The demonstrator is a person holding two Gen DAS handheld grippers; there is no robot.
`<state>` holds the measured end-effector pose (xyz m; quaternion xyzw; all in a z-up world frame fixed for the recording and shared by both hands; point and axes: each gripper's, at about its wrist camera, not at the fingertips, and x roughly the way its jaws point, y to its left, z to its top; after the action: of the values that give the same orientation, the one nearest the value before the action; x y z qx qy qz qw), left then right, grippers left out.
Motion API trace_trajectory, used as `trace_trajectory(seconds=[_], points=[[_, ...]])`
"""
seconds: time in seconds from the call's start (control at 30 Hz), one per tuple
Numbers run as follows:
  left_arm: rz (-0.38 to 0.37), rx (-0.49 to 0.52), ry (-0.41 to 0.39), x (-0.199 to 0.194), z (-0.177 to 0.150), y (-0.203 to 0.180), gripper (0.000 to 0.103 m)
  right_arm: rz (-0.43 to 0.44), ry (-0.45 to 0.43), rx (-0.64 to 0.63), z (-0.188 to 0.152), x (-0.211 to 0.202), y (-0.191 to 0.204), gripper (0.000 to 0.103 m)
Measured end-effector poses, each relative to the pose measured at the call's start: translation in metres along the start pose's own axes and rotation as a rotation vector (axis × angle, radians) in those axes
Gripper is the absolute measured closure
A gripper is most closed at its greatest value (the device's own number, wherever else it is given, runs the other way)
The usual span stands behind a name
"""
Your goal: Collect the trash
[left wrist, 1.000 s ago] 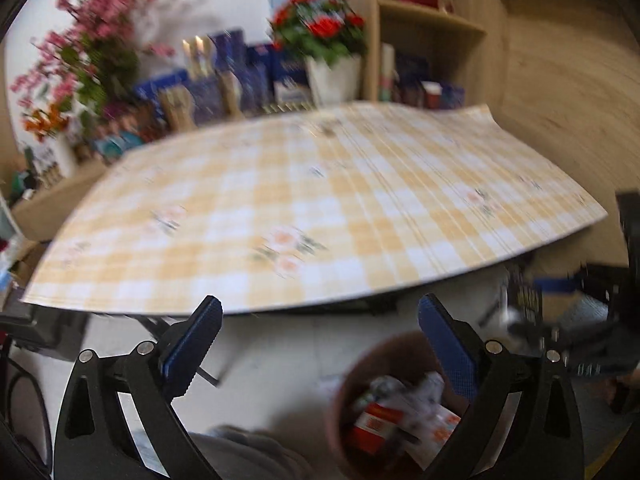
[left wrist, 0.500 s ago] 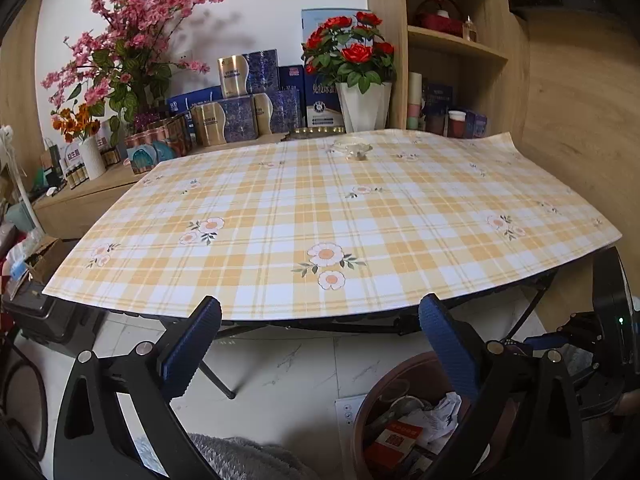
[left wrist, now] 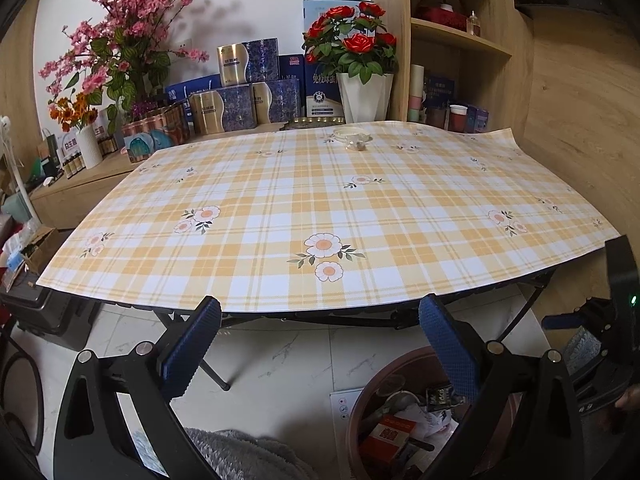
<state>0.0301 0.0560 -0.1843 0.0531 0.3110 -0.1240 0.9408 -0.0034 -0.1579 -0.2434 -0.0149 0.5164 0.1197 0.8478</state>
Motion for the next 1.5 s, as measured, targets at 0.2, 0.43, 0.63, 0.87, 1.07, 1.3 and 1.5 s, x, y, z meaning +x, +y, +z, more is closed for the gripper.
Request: trace_trajectory(seconds=[0.2, 0.43, 0.63, 0.87, 1.07, 1.3, 1.5], points=[[-0.029, -0.029, 0.022, 0.005, 0.004, 0.005, 0.006, -0.021, -0.108, 0.087, 0.016, -0.031, -0.021, 0.006], [-0.046, -0.070, 0.013, 0.013, 0.020, 0.015, 0.006, -0.111, -0.228, 0.091, 0.044, -0.064, -0.042, 0.006], [-0.067, -0.080, 0.005, 0.023, 0.052, 0.021, 0.006, -0.123, -0.276, 0.109, 0.070, -0.080, -0.068, 0.006], [-0.077, -0.076, -0.020, 0.042, 0.097, 0.024, 0.006, -0.155, -0.255, 0.135, 0.104, -0.080, -0.098, 0.006], [-0.081, -0.086, -0.014, 0.071, 0.129, 0.030, 0.006, -0.178, -0.234, 0.178, 0.138, -0.071, -0.130, 0.006], [-0.093, -0.050, 0.017, 0.113, 0.155, 0.029, 0.006, -0.187, -0.237, 0.181, 0.182, -0.050, -0.158, 0.006], [-0.153, -0.003, 0.043, 0.156, 0.186, 0.016, 0.006, -0.170, -0.245, 0.185, 0.222, -0.023, -0.179, 0.006]])
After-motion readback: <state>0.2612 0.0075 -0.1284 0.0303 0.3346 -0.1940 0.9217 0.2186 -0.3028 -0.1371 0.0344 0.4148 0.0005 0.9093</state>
